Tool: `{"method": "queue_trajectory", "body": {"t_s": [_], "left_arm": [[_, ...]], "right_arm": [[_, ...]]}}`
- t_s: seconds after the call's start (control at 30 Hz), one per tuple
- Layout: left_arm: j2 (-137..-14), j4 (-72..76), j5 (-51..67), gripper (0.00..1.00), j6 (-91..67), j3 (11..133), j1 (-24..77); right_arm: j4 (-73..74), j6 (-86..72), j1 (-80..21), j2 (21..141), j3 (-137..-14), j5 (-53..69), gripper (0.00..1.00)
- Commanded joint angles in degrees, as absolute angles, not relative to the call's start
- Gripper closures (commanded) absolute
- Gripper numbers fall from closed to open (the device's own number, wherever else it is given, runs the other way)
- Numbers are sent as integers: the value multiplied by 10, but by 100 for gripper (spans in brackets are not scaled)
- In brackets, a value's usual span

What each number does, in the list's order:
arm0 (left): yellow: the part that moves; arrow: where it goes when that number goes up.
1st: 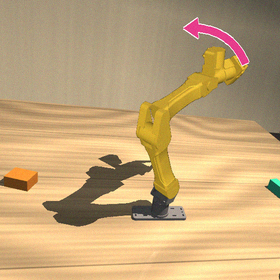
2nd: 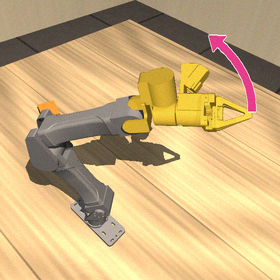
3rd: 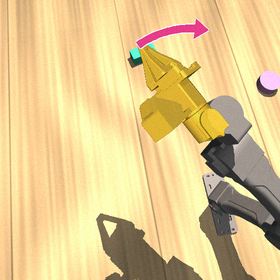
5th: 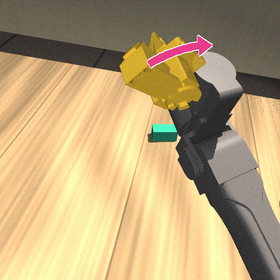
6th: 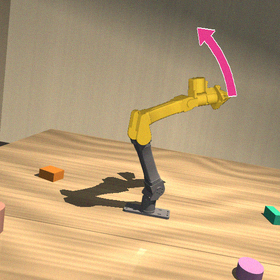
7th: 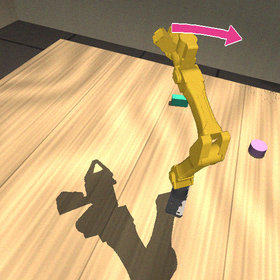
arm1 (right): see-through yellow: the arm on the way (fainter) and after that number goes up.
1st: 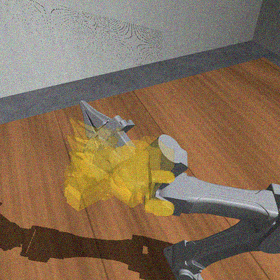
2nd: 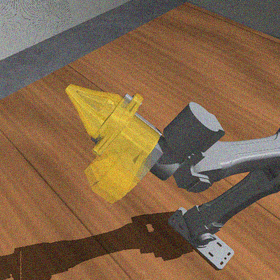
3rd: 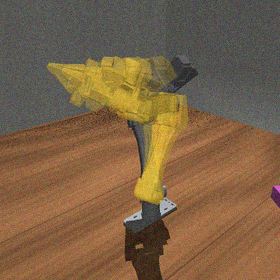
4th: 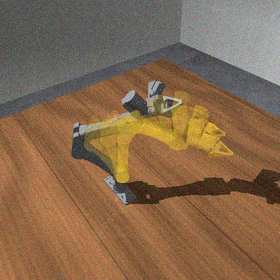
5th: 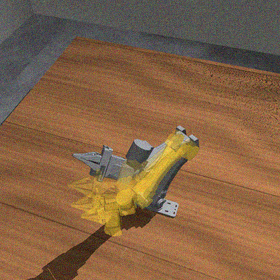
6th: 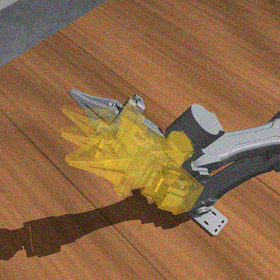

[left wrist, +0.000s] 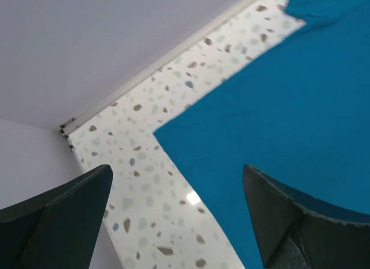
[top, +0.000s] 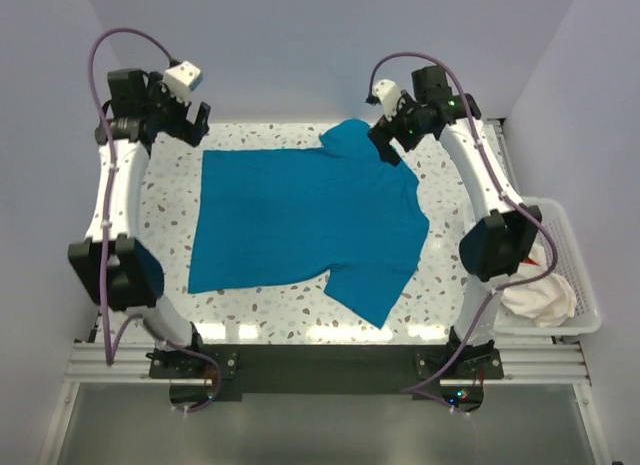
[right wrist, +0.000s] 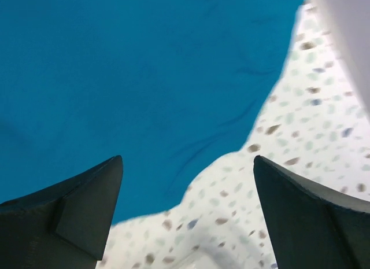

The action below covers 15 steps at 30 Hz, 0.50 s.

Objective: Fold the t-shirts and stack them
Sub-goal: Flatten the tshirt out, then fold the tshirt

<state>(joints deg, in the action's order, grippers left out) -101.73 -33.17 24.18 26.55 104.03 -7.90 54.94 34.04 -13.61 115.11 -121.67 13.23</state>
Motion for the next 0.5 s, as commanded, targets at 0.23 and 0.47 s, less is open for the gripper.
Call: {"method": "queue_trajectory", "body": {"t_s": [0.23,0.47], "left_arm": [[-829,-673,360,3,567,705,-101],[-742,-634,313,9,611,555,-104]], "right_arm": [[719,476,-211,909,-791,161,8],[604,412,-311,816,-604,102,31]]}}
